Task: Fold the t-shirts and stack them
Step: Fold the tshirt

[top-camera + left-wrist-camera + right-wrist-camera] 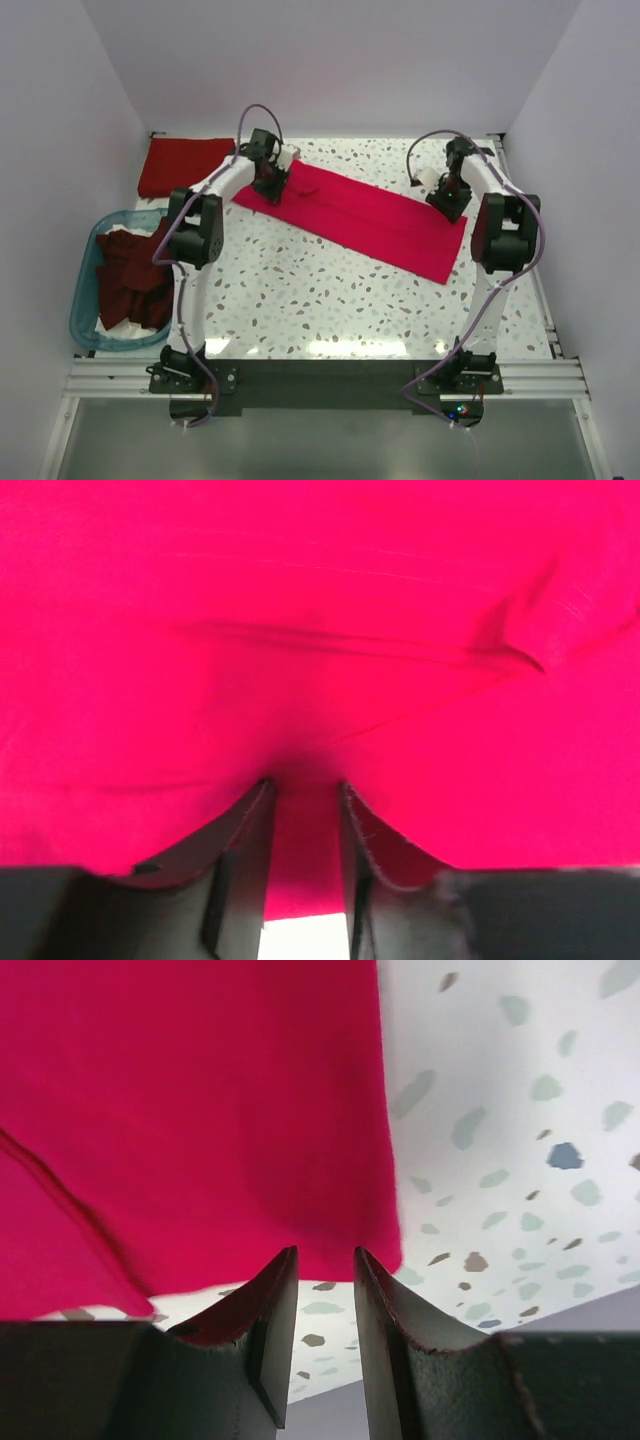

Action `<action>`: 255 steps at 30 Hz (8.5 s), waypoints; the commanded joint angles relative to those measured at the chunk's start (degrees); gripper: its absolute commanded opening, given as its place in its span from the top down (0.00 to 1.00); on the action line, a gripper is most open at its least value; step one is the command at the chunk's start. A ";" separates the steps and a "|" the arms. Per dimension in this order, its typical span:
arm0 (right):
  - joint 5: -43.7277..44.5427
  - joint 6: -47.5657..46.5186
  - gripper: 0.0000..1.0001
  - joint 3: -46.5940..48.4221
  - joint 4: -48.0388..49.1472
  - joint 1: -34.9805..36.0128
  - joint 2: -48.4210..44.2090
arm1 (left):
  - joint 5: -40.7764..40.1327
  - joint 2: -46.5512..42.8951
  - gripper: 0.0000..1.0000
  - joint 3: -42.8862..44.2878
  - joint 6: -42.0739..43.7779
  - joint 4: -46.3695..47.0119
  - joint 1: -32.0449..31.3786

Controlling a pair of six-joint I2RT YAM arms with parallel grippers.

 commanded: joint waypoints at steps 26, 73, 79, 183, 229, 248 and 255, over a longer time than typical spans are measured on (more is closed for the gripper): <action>-15.10 -3.24 0.80 -47.20 -11.17 23.57 -36.03 | 10.14 -29.51 0.46 -25.85 -2.48 13.65 4.26; -17.93 2.29 0.84 -35.61 -1.34 34.45 -16.02 | 15.94 -19.29 0.26 -13.16 -9.08 26.39 2.94; -26.35 13.62 0.85 -28.40 -0.21 42.63 -9.16 | 16.38 -31.52 0.26 -25.48 -8.90 26.22 4.61; -28.49 3.26 0.01 -53.25 13.41 42.98 -62.41 | 28.34 -83.29 0.04 -77.00 39.00 13.82 -17.35; -15.91 11.78 1.00 -70.24 28.99 61.79 -60.37 | 22.26 -72.66 1.00 -82.56 37.87 20.43 -34.84; -27.67 -0.06 1.00 -49.33 22.30 38.97 -50.48 | 31.57 -58.81 1.00 -60.24 44.09 11.54 -11.94; -31.90 -8.67 1.00 -33.70 20.28 30.18 -34.66 | 33.08 -44.38 1.00 -46.45 48.05 12.15 -4.54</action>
